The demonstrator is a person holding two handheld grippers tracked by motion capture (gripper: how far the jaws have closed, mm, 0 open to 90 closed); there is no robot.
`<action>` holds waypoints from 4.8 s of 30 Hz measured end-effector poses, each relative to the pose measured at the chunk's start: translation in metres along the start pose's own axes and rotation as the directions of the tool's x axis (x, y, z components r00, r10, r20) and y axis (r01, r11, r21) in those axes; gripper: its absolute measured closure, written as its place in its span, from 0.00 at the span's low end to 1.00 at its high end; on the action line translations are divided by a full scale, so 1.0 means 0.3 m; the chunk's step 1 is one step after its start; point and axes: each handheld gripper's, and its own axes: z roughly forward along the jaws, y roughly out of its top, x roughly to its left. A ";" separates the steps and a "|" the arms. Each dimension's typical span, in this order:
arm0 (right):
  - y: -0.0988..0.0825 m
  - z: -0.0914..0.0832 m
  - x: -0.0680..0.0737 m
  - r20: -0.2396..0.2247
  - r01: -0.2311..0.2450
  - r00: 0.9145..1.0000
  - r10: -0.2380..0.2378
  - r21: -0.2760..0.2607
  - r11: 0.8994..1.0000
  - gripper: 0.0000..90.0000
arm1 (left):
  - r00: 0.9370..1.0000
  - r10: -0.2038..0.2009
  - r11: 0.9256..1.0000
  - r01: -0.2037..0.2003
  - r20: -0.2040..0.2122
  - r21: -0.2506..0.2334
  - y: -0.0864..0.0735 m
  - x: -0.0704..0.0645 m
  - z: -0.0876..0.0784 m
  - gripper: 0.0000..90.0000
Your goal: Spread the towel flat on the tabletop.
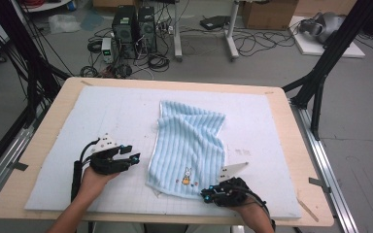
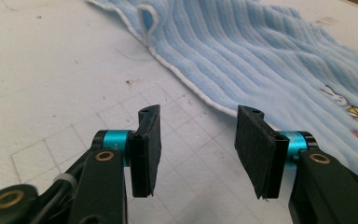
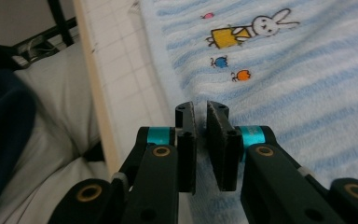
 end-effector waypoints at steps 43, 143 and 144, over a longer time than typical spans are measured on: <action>0.049 -0.039 -0.193 0.388 -0.144 0.886 0.252 -0.285 0.948 0.42 | 0.980 0.168 0.970 -0.183 0.109 0.157 0.058 -0.079 0.218 0.92; 0.213 0.070 -0.100 0.279 0.014 0.960 0.032 -0.164 0.986 0.69 | 0.998 -0.014 0.997 0.010 0.059 0.074 0.011 0.062 0.126 0.46; 0.217 0.057 -0.106 0.301 0.014 0.953 0.044 -0.187 0.982 0.69 | 0.998 -0.022 0.997 0.017 0.063 0.071 0.011 0.066 0.125 0.44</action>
